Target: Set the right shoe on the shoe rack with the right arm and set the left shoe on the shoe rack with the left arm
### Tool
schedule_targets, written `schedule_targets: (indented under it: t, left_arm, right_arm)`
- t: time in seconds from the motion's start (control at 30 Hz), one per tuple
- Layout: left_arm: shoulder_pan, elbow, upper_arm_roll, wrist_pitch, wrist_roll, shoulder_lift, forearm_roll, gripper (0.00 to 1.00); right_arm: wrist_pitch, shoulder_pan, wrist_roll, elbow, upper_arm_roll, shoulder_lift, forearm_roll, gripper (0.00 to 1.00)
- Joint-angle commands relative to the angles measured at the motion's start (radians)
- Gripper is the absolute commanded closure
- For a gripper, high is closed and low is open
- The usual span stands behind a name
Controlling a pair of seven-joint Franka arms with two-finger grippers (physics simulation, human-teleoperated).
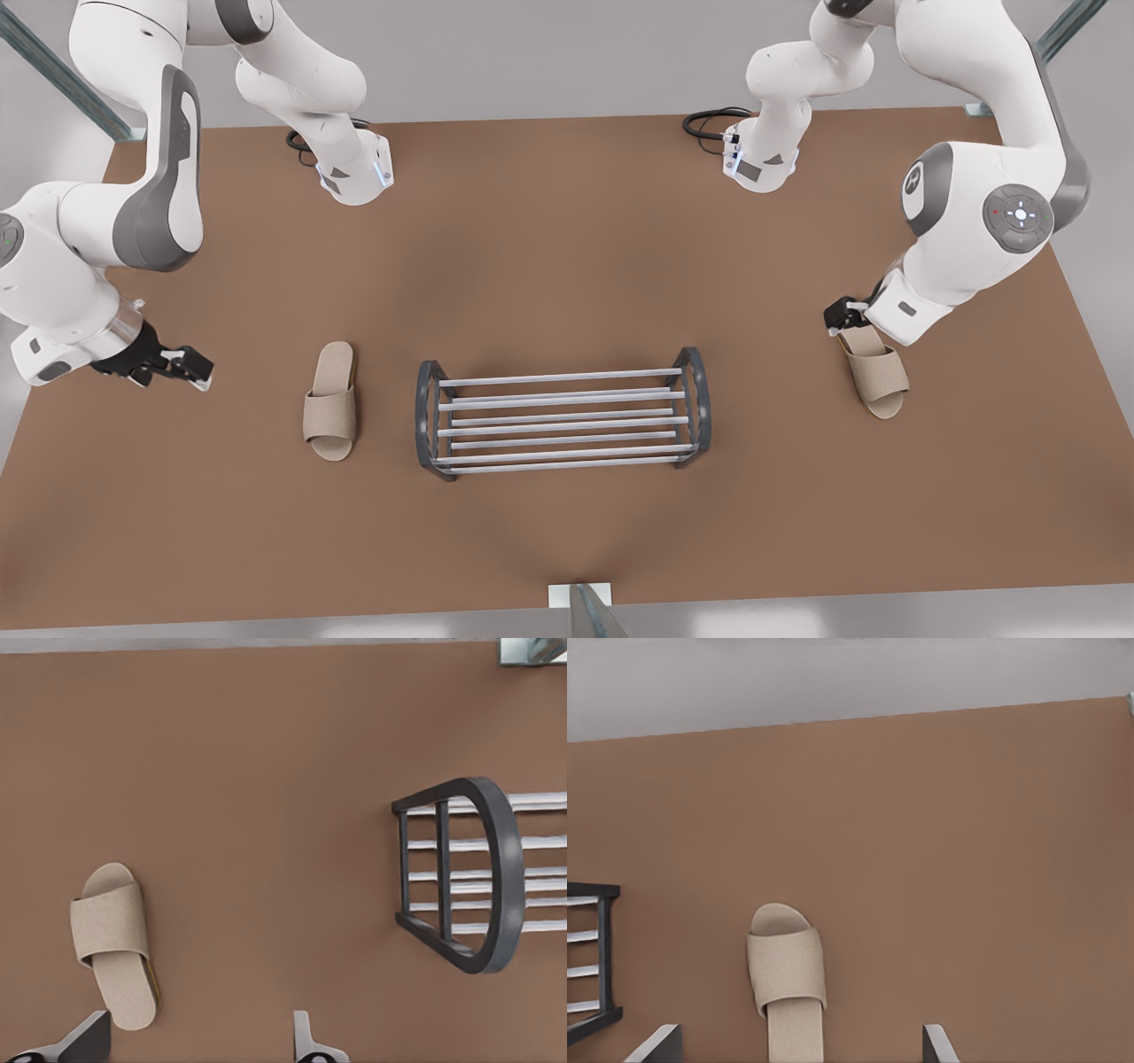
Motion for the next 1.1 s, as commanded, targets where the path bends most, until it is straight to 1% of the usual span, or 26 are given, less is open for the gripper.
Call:
schedule_targets:
  t: [0.0, 0.13, 0.2, 0.27, 0.3, 0.33, 0.37, 0.4, 0.43, 0.5, 0.53, 0.57, 0.6, 0.63, 0.7, 0.73, 0.77, 0.83, 0.9, 1.0, 1.07]
  left_arm:
    - [-0.003, 0.004, -0.001, 0.034, -0.073, 0.006, 0.001, 0.0]
    - [-0.018, 0.021, -0.012, 0.013, -0.048, 0.019, 0.049, 0.0]
    - [-0.027, 0.026, -0.021, 0.004, -0.059, 0.047, 0.055, 0.0]
    - [-0.035, 0.079, -0.024, -0.016, -0.051, 0.107, 0.056, 0.0]
    - [-0.032, 0.089, -0.024, -0.058, -0.048, 0.111, 0.058, 0.0]
    - [-0.027, 0.089, -0.021, -0.062, -0.047, 0.108, 0.058, 0.0]
    - [-0.027, 0.089, -0.019, -0.064, -0.047, 0.11, 0.059, 0.0]
    - [-0.027, 0.086, -0.019, -0.073, -0.042, 0.108, 0.059, 0.0]
    - [-0.027, 0.084, -0.019, -0.081, 0.01, 0.108, 0.059, 0.0]
    - [-0.027, 0.082, -0.019, -0.081, 0.022, 0.108, 0.059, 0.0]
    - [-0.027, 0.076, -0.018, -0.081, 0.021, 0.111, 0.059, 0.0]
    - [-0.027, 0.073, -0.018, -0.081, 0.021, 0.119, 0.059, 0.0]
    - [-0.038, 0.073, -0.018, -0.082, 0.01, 0.137, 0.059, 0.0]
    - [-0.03, 0.078, -0.019, -0.089, 0.015, 0.162, 0.05, 0.0]
    - [-0.032, 0.084, -0.024, -0.059, 0.015, 0.204, 0.03, 0.0]
    - [-0.035, 0.079, -0.044, 0.016, 0.013, 0.213, 0.0, 0.0]
    - [-0.035, 0.084, -0.055, 0.008, 0.018, 0.2, 0.001, 0.0]
    - [-0.031, 0.124, -0.055, 0.007, 0.009, 0.182, 0.01, 0.0]
    - [0.005, 0.118, -0.048, -0.041, 0.021, 0.121, 0.029, 0.0]
    - [-0.003, 0.119, -0.058, -0.062, 0.009, 0.116, 0.058, 0.0]
    - [-0.007, 0.115, -0.059, -0.087, 0.002, 0.082, 0.059, 0.0]
  right_arm:
    - [0.037, 0.002, 0.014, 0.001, 0.0, -0.001, 0.001, 0.0]
    - [0.039, 0.0, 0.014, -0.001, 0.0, 0.0, 0.001, 0.0]
    - [0.04, 0.009, 0.014, 0.004, 0.0, 0.02, 0.001, 0.0]
    - [0.059, 0.014, 0.016, 0.011, 0.003, 0.06, 0.002, 0.0]
    - [0.111, 0.015, 0.017, 0.011, 0.009, 0.08, 0.005, 0.0]
    - [0.228, 0.015, 0.022, -0.003, 0.023, 0.094, 0.019, 0.0]
    - [0.272, 0.016, 0.02, -0.013, 0.025, 0.088, 0.019, 0.0]
    - [0.395, 0.016, 0.02, -0.056, 0.044, 0.08, 0.018, 0.0]
    - [0.528, 0.015, 0.02, -0.116, 0.048, 0.05, 0.018, 0.0]
    - [0.596, -0.001, 0.016, -0.217, 0.048, -0.078, 0.005, 0.0]
    - [0.827, -0.015, 0.017, -0.438, 0.048, -0.179, 0.005, 0.0]
    - [1.137, -0.015, 0.027, -0.674, 0.048, -0.25, 0.007, 0.0]
    - [1.381, -0.017, 0.025, -0.821, 0.048, -0.268, 0.007, 0.0]
    - [1.467, -0.015, 0.022, -0.871, 0.055, -0.279, 0.007, 0.0]
    - [1.476, -0.018, 0.02, -0.903, 0.075, -0.326, 0.008, 0.0]
    - [1.56, -0.027, 0.02, -0.95, 0.077, -0.329, 0.007, 0.0]
    - [1.63, -0.044, 0.02, -1.003, 0.078, -0.328, 0.007, 0.0]
    - [1.628, -0.043, 0.017, -1.0, 0.078, -0.308, 0.007, 0.0]
    - [1.627, -0.052, 0.017, -0.989, 0.086, -0.282, 0.008, 0.0]
    - [1.628, -0.069, 0.025, -0.975, 0.086, -0.24, 0.01, 0.0]
    - [1.628, -0.083, 0.022, -0.992, 0.087, -0.248, 0.01, 0.0]
